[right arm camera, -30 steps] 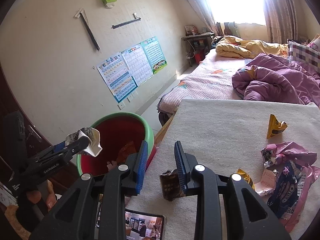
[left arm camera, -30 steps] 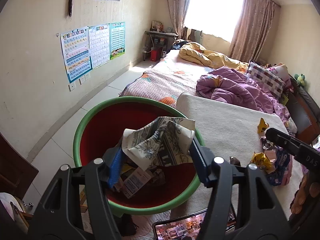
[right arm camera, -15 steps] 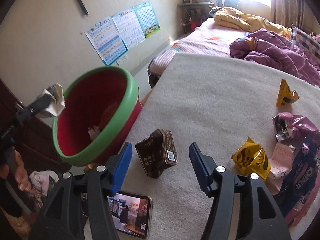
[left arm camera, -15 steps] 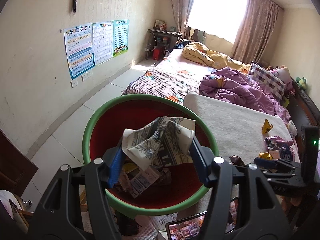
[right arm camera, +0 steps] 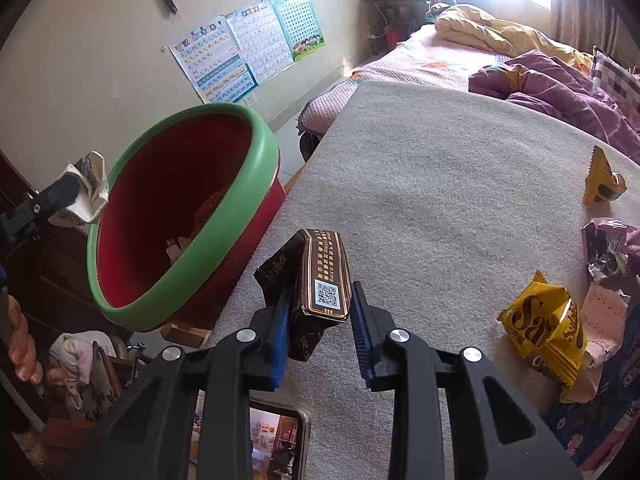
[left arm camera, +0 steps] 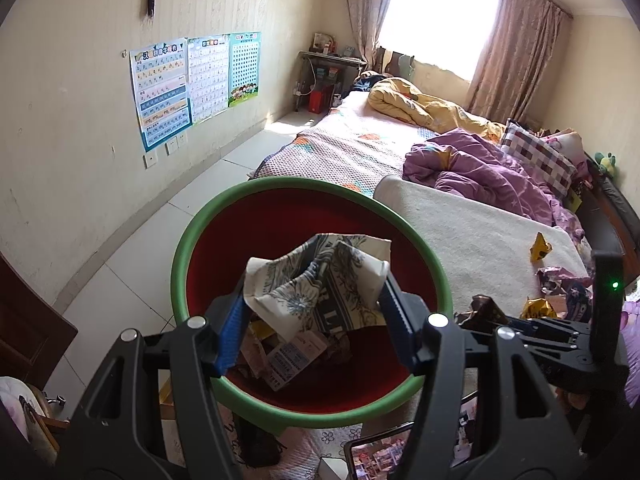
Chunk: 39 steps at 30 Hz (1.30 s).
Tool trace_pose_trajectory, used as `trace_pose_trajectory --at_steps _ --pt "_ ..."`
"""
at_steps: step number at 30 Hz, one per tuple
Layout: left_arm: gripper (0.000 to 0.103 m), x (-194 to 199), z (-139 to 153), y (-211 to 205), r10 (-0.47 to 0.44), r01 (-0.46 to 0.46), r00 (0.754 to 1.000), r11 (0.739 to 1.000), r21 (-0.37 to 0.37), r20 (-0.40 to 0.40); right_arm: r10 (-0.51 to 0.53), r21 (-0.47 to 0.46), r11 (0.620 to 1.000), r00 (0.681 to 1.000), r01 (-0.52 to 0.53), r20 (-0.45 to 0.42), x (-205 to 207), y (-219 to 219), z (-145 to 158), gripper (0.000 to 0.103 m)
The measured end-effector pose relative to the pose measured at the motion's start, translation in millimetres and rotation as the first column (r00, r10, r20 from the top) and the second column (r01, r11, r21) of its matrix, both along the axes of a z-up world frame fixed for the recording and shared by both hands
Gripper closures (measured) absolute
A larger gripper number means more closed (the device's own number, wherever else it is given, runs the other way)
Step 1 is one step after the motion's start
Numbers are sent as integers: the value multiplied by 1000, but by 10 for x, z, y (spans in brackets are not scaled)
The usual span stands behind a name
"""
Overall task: Collect trash
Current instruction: 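Carry the printed paper and brown wrapper over the red bin, then open both grippers to drop the paper and brown wrapper into the bin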
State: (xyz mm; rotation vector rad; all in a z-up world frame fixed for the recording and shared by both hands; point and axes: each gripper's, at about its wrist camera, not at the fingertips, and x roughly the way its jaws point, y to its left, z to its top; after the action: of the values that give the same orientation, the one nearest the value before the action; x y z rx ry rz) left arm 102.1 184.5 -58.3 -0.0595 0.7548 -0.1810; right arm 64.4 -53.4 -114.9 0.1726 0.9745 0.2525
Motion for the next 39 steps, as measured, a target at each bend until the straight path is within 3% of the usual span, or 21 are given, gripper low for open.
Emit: trace_pose_trajectory --at_steps 7,15,26,39 --pt "45 55 -13 -43 -11 11 1000 1000 5 -2 -30 51 998 991 23 130 -38 -48 489 76" --pt "45 93 -37 -6 -6 6 1000 1000 14 -8 33 74 996 976 -50 216 7 192 894 76" --pt "45 134 -119 91 17 -17 999 1000 21 -31 123 64 988 970 -139 211 154 574 941 76" --pt "43 168 -174 178 22 -20 999 999 30 -50 152 77 982 968 -170 197 222 745 871 74"
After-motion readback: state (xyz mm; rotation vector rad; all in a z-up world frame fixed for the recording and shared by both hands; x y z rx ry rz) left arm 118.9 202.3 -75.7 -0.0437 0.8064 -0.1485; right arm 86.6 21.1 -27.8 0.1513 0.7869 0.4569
